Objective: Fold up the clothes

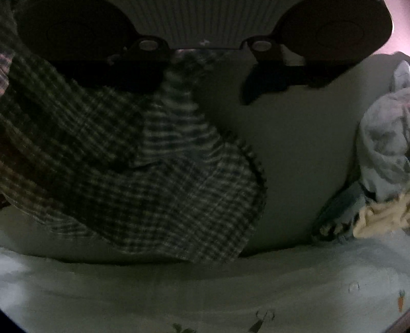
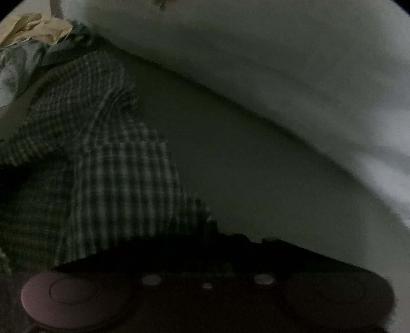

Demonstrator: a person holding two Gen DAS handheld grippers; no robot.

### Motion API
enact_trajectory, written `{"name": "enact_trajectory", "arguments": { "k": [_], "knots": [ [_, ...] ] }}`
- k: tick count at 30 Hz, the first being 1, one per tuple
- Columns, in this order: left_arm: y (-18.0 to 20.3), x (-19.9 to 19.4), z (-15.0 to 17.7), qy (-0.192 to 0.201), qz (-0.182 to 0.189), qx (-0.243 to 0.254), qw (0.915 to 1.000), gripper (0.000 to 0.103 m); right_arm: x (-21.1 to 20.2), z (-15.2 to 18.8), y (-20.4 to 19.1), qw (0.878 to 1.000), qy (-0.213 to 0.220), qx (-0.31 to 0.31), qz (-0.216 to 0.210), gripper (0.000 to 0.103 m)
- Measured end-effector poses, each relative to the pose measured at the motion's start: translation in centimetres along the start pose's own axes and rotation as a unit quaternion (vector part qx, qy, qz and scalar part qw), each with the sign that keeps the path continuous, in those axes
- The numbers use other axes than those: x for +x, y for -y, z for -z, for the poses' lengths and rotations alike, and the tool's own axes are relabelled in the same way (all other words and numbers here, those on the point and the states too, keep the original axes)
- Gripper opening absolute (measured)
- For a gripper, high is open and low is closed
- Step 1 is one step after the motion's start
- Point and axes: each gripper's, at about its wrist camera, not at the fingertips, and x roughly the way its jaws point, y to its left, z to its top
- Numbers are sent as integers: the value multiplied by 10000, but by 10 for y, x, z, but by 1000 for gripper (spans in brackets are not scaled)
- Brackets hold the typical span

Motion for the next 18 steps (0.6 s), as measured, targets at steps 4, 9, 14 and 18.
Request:
{"name": "enact_trajectory", "arguments": {
  "k": [4,9,14,18],
  "knots": [
    [9,-4,-17,172,-156,13,9997,9,-59,7,31,9897,830,672,958,0],
    [11,-52,-60,958,309,-359,9943,9,-161,41,84,9554,1387,1429,2182,0],
    [46,-69,-63,1127,625,24,9917,10,-195,92,89,9599,769,1330,2346,1],
    [68,-54,-12,538,643,725,9938,13,-178,138,51,9833,-320,1132,1391,2]
  ]
}}
